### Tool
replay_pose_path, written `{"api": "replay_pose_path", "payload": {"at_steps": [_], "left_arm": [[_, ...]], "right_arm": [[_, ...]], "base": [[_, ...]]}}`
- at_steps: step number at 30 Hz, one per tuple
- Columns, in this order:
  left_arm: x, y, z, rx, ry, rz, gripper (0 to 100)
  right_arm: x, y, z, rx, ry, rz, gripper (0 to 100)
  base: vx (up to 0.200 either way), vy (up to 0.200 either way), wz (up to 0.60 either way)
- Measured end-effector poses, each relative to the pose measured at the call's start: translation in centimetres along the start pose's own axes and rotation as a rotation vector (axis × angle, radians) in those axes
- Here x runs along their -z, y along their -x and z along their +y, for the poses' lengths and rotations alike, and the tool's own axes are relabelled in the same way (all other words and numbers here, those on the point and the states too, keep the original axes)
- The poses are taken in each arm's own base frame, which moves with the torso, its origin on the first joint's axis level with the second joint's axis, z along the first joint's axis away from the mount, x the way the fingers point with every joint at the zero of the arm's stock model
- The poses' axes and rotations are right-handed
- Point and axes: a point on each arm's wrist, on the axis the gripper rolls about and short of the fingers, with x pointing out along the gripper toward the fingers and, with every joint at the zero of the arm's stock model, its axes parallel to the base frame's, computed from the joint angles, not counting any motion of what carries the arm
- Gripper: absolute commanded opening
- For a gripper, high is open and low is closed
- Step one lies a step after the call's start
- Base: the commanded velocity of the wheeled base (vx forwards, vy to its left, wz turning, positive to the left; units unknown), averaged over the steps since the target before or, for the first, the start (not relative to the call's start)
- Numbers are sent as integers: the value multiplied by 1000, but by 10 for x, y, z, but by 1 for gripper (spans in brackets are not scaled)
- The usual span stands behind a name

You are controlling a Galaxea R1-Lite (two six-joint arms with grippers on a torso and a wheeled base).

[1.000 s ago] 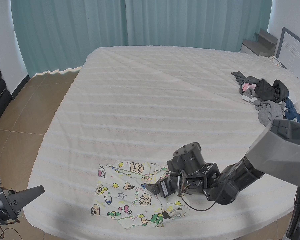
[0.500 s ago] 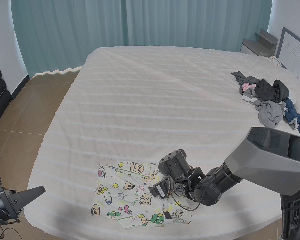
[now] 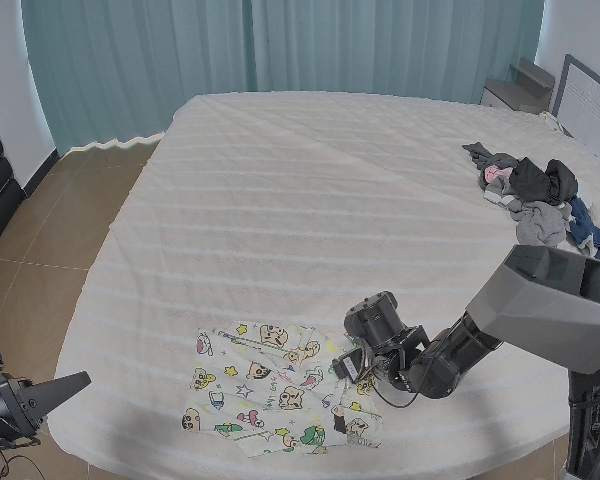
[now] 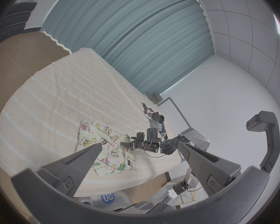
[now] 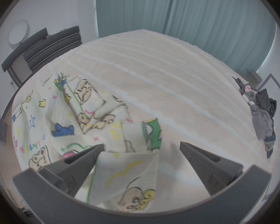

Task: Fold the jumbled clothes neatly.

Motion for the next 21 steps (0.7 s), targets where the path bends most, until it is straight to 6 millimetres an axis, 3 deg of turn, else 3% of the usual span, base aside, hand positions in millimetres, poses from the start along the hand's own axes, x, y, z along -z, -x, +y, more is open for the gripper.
{"api": "replay_pose_path", "payload": {"at_steps": [11,21], "left_arm": [[0,0,0,1,1,1,100],[1,0,1,-1,6,4,100]], "right_arm": [[18,8,-48,103,-114,66,100],[11,23,-52,1,-237,17,100]], "base": [[0,0,0],[0,0,0]]}}
